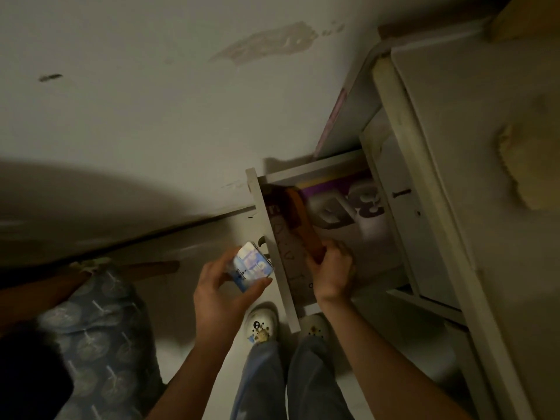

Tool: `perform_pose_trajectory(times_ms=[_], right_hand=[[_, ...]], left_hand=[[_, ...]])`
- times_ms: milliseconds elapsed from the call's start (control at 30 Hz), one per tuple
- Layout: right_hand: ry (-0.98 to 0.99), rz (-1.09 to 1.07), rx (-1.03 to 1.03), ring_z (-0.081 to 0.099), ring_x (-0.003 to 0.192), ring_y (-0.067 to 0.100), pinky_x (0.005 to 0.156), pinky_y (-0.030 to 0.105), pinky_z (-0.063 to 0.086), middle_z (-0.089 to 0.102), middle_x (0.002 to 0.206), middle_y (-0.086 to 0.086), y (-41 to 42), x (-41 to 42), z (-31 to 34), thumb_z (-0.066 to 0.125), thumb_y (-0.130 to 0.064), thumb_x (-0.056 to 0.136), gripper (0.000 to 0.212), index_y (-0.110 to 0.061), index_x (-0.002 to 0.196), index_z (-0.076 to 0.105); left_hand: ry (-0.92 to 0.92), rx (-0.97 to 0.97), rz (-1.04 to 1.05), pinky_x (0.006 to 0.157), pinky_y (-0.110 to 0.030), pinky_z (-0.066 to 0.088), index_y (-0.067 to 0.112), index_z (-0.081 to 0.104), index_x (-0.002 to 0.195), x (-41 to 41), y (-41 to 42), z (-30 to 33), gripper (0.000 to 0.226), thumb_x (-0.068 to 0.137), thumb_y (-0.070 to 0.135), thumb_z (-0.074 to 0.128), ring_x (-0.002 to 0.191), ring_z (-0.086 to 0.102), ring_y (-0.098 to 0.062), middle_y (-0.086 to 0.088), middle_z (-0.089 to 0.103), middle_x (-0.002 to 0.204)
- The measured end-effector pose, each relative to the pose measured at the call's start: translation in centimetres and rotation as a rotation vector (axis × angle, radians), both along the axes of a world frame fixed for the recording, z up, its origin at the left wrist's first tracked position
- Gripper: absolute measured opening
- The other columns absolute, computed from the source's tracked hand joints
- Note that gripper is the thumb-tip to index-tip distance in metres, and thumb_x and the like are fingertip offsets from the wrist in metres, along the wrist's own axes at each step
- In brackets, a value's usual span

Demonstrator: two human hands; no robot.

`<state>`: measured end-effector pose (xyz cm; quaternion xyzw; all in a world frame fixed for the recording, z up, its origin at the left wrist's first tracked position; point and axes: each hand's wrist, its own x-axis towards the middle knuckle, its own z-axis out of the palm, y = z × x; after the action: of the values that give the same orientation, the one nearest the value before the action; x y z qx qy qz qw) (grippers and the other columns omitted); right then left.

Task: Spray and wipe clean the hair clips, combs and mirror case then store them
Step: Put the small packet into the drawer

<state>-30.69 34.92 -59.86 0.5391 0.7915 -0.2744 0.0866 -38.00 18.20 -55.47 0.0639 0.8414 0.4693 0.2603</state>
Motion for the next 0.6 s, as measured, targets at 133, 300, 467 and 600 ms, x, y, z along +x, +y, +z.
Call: perform_pose_trajectory(times_ms=[133,300,467,600], right_hand=[[-0.040,0.041,-0.003,0.055,0.112,0.024,0.092,0.036,0.049,0.055,0.122,0.006,-0.3,-0.4,-1.3,0.064,-0.036,0.087,0.038,-0.015,0.118,0.055],[-0.090,0.089,-0.012,0.055,0.111,0.025,0.092,0.038,0.051,0.051,0.124,0.008,-0.2,-0.6,-2.2,0.065,-0.032,0.087,0.040,-0.015,0.120,0.052],[0.009,0.013,-0.083,0.053,0.116,0.023,0.100,0.040,0.045,0.054,0.122,0.003,0.3,-0.9,-0.9,0.063,-0.023,0.089,0.024,-0.017,0.112,0.059],[0.551,-0.229,-0.365,0.059,0.091,-0.013,0.070,0.004,0.045,0.059,0.093,-0.021,-0.1,-0.8,3.7,0.069,-0.020,0.084,0.021,-0.025,0.103,0.063]], left_hand=[[0.013,-0.015,-0.013,0.077,-0.028,0.055,0.058,0.053,0.103,-0.3,-0.1,-0.4,0.058,0.048,0.062,0.071,0.097,0.057,0.003,0.030,0.051,0.106],[0.011,-0.021,-0.014,0.078,-0.031,0.056,0.062,0.051,0.103,-0.7,-0.1,-0.6,0.058,0.048,0.064,0.070,0.097,0.056,0.004,0.033,0.050,0.106],[0.034,-0.042,-0.034,0.077,-0.024,0.054,0.056,0.051,0.105,-0.8,0.0,-0.3,0.061,0.048,0.060,0.071,0.098,0.056,0.001,0.029,0.051,0.107],[0.105,-0.068,-0.130,0.073,-0.011,0.043,0.045,0.050,0.113,-1.1,0.4,0.7,0.065,0.056,0.043,0.081,0.099,0.053,0.006,0.023,0.050,0.108]])
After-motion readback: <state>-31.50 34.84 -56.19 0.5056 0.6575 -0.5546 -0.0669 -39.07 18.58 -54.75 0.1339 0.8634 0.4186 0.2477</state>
